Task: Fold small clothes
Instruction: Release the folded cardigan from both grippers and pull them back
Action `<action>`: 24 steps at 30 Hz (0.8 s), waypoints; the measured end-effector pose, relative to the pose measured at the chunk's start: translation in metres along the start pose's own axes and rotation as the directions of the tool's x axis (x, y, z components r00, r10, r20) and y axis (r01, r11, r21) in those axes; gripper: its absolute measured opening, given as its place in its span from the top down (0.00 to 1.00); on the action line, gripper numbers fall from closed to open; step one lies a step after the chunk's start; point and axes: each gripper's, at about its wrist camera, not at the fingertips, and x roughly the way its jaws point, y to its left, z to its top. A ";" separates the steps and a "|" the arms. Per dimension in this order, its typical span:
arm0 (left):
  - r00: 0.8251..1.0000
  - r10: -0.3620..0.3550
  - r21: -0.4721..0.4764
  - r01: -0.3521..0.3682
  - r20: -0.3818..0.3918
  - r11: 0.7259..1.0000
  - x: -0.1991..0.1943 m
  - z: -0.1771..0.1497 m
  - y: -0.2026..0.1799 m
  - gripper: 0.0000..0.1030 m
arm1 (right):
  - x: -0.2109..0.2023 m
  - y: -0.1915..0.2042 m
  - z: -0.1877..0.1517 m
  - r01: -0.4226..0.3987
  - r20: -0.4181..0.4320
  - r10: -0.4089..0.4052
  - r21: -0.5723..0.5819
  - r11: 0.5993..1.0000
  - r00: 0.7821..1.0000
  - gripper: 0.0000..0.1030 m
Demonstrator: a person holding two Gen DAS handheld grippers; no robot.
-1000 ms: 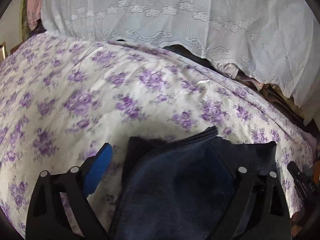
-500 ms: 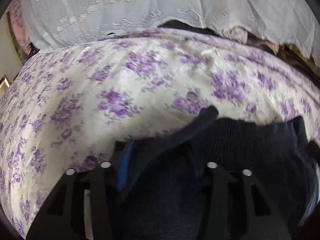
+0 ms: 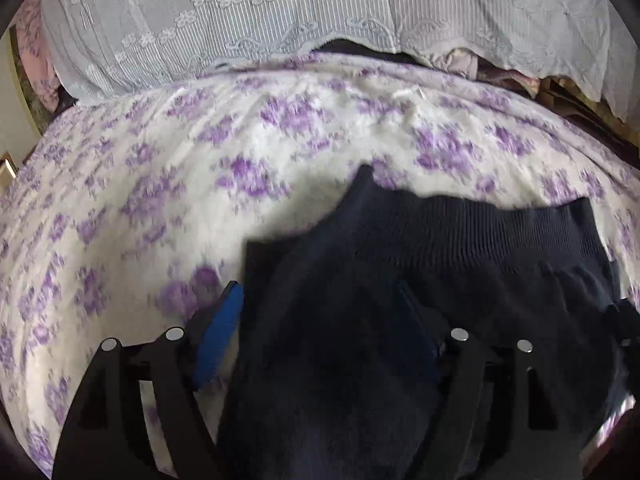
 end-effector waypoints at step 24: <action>0.989 0.113 0.091 -0.122 0.097 0.988 -0.062 -0.085 -0.006 0.12 | -0.077 0.010 -0.058 -0.043 0.111 0.057 -0.121 0.992 0.992 0.24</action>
